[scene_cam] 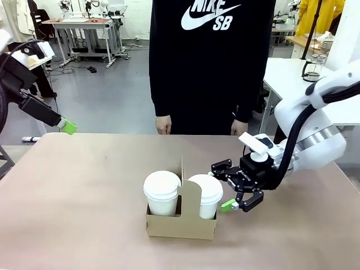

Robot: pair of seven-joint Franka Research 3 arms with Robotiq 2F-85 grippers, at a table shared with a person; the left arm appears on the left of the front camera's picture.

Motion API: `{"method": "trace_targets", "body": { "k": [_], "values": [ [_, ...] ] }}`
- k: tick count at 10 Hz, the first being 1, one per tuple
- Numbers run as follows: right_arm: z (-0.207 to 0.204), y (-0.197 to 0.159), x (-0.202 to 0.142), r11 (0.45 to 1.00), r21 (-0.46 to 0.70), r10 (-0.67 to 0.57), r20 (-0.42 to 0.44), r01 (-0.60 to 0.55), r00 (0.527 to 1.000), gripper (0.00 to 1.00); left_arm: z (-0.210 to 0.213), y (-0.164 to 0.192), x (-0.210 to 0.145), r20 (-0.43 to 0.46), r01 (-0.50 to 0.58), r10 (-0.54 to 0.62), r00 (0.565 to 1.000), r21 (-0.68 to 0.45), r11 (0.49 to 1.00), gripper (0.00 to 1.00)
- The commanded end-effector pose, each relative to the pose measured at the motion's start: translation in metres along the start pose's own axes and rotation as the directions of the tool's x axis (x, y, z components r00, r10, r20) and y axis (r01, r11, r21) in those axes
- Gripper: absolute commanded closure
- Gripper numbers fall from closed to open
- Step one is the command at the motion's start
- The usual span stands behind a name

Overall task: Pour a drink into a cup and package it in a carrier.
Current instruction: Insert the held 600 ml Paper Cup into the Cup Carrier.

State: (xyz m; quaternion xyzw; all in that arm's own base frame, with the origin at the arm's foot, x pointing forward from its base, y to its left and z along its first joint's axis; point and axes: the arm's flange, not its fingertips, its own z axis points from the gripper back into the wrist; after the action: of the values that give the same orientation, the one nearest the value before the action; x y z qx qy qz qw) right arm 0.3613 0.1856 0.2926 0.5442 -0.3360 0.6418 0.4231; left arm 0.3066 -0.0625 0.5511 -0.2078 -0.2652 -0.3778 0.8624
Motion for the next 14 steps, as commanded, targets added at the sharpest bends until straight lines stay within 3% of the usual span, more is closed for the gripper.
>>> {"method": "trace_targets", "body": {
  "k": [1,3,4,6,8,9,10,14],
  "values": [
    [0.019,0.009,0.007,0.999,-0.016,-0.04,-0.031,0.04,0.999,0.0,0.001,-0.001,0.001,-0.003,-0.011,0.011,1.0,0.01,1.0,0.0],
    [0.046,0.011,0.011,0.988,-0.15,-0.049,-0.054,0.041,0.997,0.0,0.001,-0.001,0.001,-0.003,-0.011,0.011,1.0,0.01,1.0,0.0],
    [0.064,0.03,0.028,0.958,-0.284,-0.063,-0.079,0.038,0.995,0.0,0.001,-0.001,0.001,-0.003,-0.011,0.011,1.0,0.01,1.0,0.0],
    [0.084,0.085,0.067,0.816,-0.561,-0.216,-0.078,0.136,0.973,0.0,0.001,-0.001,0.001,-0.003,-0.011,0.011,1.0,0.01,1.0,0.0],
    [0.1,0.132,0.092,0.575,-0.795,-0.353,-0.031,0.191,0.935,0.0,0.001,-0.001,0.001,-0.003,-0.011,0.011,1.0,0.01,1.0,0.0],
    [0.107,0.151,0.098,0.474,-0.853,-0.395,0.015,0.218,0.919,0.0,0.001,-0.001,0.001,-0.003,-0.011,0.011,1.0,0.01,1.0,0.0],
    [0.11,0.16,0.099,0.423,-0.876,-0.416,0.04,0.232,0.909,0.0,0.001,-0.001,0.001,-0.003,-0.011,0.011,1.0,0.01,1.0,0.0],
    [0.117,0.184,0.088,0.329,-0.883,-0.52,0.126,0.335,0.845,0.0,0.001,-0.001,0.001,-0.003,-0.011,0.011,1.0,0.01,1.0,0.0]
  ]
}}
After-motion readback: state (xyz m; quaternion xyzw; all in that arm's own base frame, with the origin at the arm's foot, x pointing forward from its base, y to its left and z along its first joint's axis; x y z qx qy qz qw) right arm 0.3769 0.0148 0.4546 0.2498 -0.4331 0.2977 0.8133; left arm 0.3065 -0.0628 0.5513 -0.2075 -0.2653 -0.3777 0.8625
